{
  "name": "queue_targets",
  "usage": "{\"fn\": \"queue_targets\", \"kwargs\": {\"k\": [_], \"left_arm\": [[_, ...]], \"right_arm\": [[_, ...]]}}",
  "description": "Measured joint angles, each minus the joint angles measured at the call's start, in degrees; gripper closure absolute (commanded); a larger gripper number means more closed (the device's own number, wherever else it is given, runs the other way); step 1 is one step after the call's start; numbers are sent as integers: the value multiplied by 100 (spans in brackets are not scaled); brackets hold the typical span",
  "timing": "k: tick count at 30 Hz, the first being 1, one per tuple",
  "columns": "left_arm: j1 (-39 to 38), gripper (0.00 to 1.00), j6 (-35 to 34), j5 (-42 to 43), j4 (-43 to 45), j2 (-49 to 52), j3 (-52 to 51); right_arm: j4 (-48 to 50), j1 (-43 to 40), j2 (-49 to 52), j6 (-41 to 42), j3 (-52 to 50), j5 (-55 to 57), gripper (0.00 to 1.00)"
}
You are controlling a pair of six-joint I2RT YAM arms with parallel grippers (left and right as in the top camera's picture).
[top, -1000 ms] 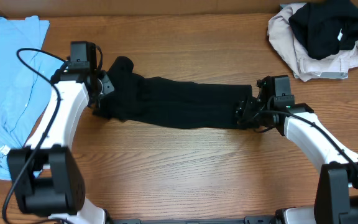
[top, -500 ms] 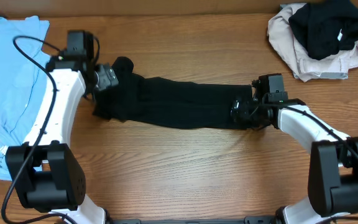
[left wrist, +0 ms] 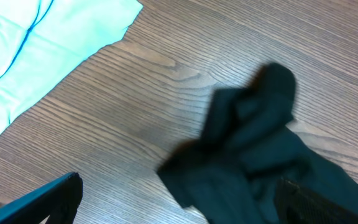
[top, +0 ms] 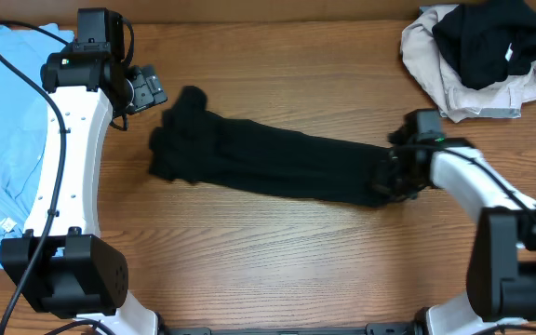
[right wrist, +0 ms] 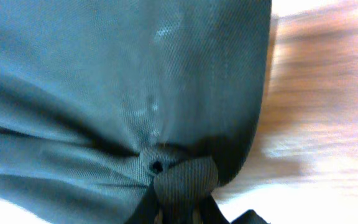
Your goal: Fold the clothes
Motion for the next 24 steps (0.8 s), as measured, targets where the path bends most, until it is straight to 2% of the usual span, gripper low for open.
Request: {"fn": "queue_targets", "kwargs": {"k": [4, 9, 14, 18, 19, 20, 21, 24], "left_arm": [[0, 0, 0, 0, -39, 0, 0], [0, 0, 0, 7, -107, 0, 0], [0, 0, 2, 76, -111, 0, 0], [0, 0, 0, 157, -127, 0, 0], [0, 0, 0, 164, -127, 0, 0], [0, 0, 2, 179, -129, 0, 0], [0, 0, 0, 186, -131, 0, 0], [0, 0, 4, 205, -208, 0, 0]], "right_arm": [[-1185, -649, -439, -544, 787, 22, 96], [-1762, -730, -699, -949, 1532, 61, 96], [-1690, 55, -706, -973, 1641, 92, 96], [-1303, 1169, -590, -732, 1641, 85, 94], [-1200, 1414, -531, -660, 1641, 79, 91], [-1104, 1626, -463, -592, 1641, 79, 79], [-990, 1864, -378, -516, 1641, 83, 52], [-774, 2457, -107, -240, 1641, 94, 27]]}}
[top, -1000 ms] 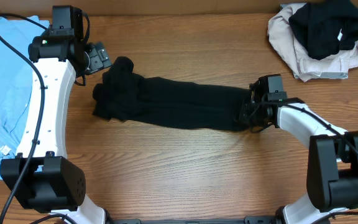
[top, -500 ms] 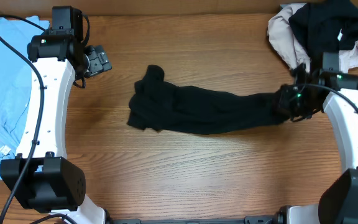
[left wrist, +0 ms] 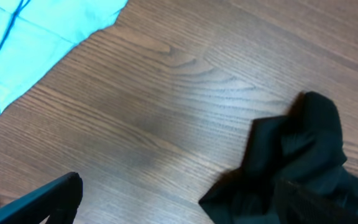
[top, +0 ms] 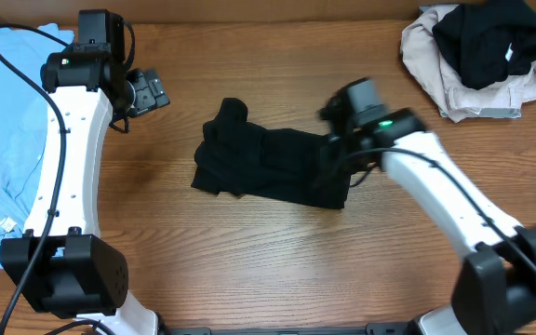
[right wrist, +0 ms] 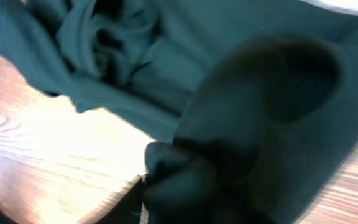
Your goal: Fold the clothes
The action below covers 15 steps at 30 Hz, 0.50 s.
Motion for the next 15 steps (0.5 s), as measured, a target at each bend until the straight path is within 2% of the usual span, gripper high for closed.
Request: {"fn": "queue_targets", "kwargs": {"k": [2, 5, 8, 15], "left_arm": [[0, 0, 76, 13, -74, 0, 0], [0, 0, 164, 20, -131, 0, 0], [0, 0, 420, 238, -76, 0, -7], [4, 0, 1585, 1526, 190, 133, -636]], "right_arm": [[37, 221, 122, 111, 0, -9, 11], [-155, 238, 142, 223, 35, -17, 0], [-485, 125, 142, 260, 284, 2, 0], [-1335, -216, 33, 144, 1167, 201, 0]]}}
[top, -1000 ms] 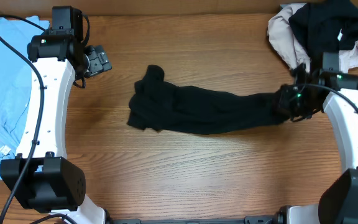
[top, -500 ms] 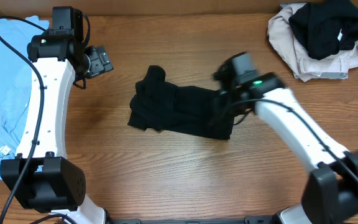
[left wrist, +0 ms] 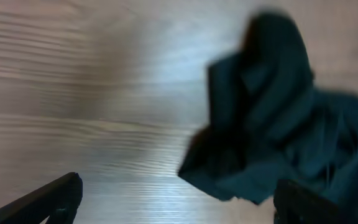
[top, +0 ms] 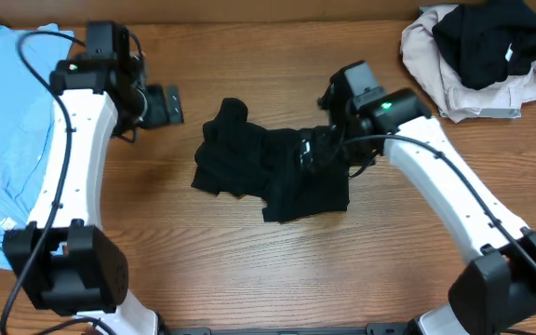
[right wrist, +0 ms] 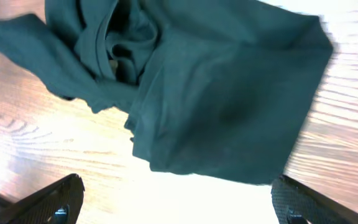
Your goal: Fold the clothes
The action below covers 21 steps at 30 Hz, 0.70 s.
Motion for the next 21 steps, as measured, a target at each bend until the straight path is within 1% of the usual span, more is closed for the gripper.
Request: {"fn": "queue_targets", "kwargs": {"k": [4, 8, 14, 15, 16, 17, 18, 19, 20, 21], "left_arm": [[-39, 0, 678, 570, 160, 350, -452], [-179, 0, 1217, 940, 361, 640, -737], [-527, 2, 1665, 1222, 737, 1093, -782], [-586, 4, 1696, 1248, 804, 1172, -782], [-640, 12, 1711, 1263, 861, 1233, -782], [-693, 24, 1735, 1281, 922, 1285, -785], [-745, 44, 1779, 1296, 977, 1342, -787], [-802, 73, 1808, 1309, 1001, 1394, -787], [-850, 96, 1814, 1322, 1016, 1445, -789], [-901, 96, 1816, 1325, 1016, 1495, -791]], "right_arm": [[-295, -258, -63, -44, 33, 133, 0], [-407, -516, -63, -72, 33, 190, 0], [-476, -785, -63, -142, 33, 234, 0], [-481, -813, -63, -155, 33, 234, 0], [-481, -824, -63, -170, 33, 236, 0], [-476, -833, -63, -177, 33, 245, 2], [-457, -848, -63, -181, 33, 249, 8], [-417, -850, -63, -181, 28, 251, 18], [-317, -850, -63, -240, -9, 256, 34], [-293, -850, -63, -201, -28, 251, 45]]}}
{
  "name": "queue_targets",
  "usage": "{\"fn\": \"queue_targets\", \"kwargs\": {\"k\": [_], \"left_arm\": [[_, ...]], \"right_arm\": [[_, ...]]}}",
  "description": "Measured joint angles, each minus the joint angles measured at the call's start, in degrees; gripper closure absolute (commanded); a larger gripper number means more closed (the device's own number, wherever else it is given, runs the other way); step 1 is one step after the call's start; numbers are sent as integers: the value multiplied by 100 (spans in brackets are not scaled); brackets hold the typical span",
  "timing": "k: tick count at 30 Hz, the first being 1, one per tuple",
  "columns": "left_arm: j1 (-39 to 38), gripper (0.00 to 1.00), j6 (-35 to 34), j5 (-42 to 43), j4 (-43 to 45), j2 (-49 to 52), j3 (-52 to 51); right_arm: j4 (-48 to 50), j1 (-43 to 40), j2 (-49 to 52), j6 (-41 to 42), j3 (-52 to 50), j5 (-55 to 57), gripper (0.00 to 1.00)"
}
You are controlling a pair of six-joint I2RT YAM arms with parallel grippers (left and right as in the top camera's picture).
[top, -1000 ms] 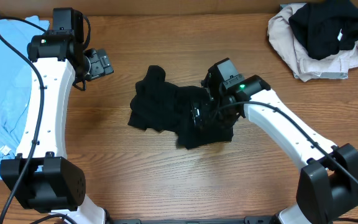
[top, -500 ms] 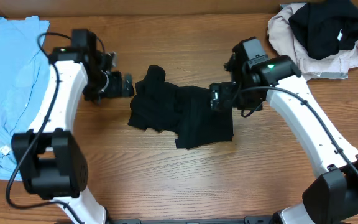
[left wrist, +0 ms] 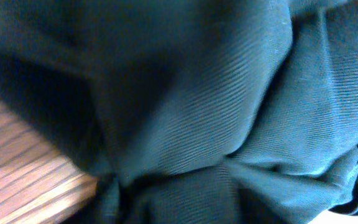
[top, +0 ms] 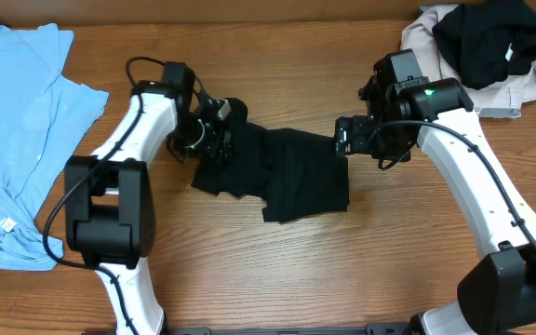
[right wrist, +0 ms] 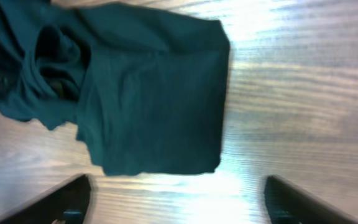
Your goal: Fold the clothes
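A black garment (top: 287, 177) lies mid-table, its right part folded over into a flat panel (right wrist: 160, 106), its left end bunched. My left gripper (top: 214, 132) is pressed onto that bunched left end. Dark cloth (left wrist: 197, 93) fills the left wrist view, gathered to a pinch at the bottom, and hides the fingers, so the gripper looks shut on it. My right gripper (top: 354, 138) hangs open just off the panel's right edge. Its fingers (right wrist: 67, 199) are spread wide over bare wood with nothing between them.
A light blue shirt (top: 17, 140) lies spread along the table's left side. A heap of beige and black clothes (top: 477, 56) sits in the far right corner. Wooden tabletop (top: 277, 270) shows in front of the garment.
My left gripper was open over bare wood left of the garment; now it is down on the bunched left end, cloth gathered in it. The open right gripper has moved right, off the panel.
First the garment lay stretched long, my right gripper shut on its right end, my left open near the other end. Then the right end was over the middle, still held. Then it lay flat, released. Now the right gripper is clear and the left is on the left end.
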Motion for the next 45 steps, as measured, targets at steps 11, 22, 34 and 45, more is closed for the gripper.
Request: {"fn": "queue_targets", "kwargs": {"k": [11, 22, 34, 45], "left_arm": [[98, 96, -428, -420, -1475, 153, 887], [-339, 96, -1067, -1045, -3141, 155, 2605], [-2664, 0, -1576, -1471, -1991, 157, 2179], [-2767, 0, -2256, -1670, -2267, 271, 2964]], "right_arm": [[1576, -4, 22, 138, -1252, -514, 96], [2518, -33, 251, 479, -1869, -1241, 96], [1827, -1172, 87, 264, -1690, -1652, 77], [1464, -1565, -205, -289, -1652, -1805, 36]]}}
